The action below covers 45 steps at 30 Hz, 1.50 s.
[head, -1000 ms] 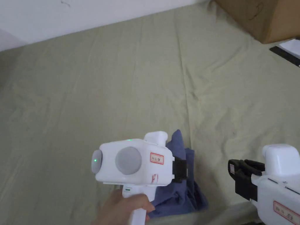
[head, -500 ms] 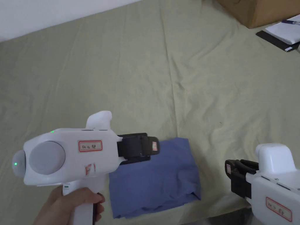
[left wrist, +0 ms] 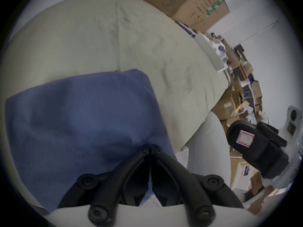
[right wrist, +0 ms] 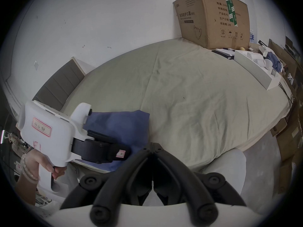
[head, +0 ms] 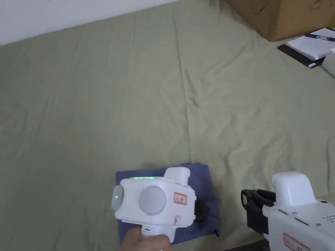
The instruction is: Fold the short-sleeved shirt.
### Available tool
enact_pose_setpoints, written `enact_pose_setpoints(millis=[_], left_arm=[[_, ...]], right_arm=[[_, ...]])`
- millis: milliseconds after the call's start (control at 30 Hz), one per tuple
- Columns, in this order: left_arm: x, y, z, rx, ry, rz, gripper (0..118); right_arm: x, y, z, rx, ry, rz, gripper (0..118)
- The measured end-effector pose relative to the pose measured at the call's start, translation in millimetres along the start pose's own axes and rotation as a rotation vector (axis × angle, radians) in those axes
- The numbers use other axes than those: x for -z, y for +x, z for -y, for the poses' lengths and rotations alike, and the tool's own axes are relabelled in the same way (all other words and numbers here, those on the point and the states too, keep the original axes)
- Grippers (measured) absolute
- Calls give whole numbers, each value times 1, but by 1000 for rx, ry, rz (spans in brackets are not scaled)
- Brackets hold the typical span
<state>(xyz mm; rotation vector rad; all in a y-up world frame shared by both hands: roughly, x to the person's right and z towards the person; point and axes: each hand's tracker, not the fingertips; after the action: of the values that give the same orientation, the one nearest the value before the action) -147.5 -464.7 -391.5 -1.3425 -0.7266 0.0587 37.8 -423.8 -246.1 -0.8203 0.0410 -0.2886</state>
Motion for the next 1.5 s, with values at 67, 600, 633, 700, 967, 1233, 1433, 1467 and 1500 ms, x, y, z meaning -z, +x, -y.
enact_pose_setpoints(millis=[67, 600, 633, 700, 967, 1233, 1433, 1467, 1500], left_arm=[[-5, 4, -2, 42, 12, 4, 3], [-153, -175, 92, -291, 361, 129, 107], [-150, -187, 97, -333, 369, 173, 107], [-138, -213, 99, -438, 318, 247, 107], [-61, -238, 61, -614, 222, 596, 107], [-43, -203, 22, -418, 105, 392, 24], [-92, -243, 43, -415, 170, 413, 23], [-103, -261, 48, -414, 172, 400, 23], [-122, -277, 53, -392, 200, 350, 23]], right_arm=[[-1, -2, -1, 0, -3, 8, 0], [126, -125, -16, -397, -175, -52, 0], [139, -129, -11, -417, -221, -18, 0], [152, -129, -1, -441, -206, 0, 0], [134, -121, -12, -294, -191, -41, 0], [114, -128, -18, -290, -130, -17, 0], [50, -147, -44, -221, 132, -7, 0], [42, -152, -48, -227, 163, -11, 0], [33, -157, -51, -240, 193, -6, 0]])
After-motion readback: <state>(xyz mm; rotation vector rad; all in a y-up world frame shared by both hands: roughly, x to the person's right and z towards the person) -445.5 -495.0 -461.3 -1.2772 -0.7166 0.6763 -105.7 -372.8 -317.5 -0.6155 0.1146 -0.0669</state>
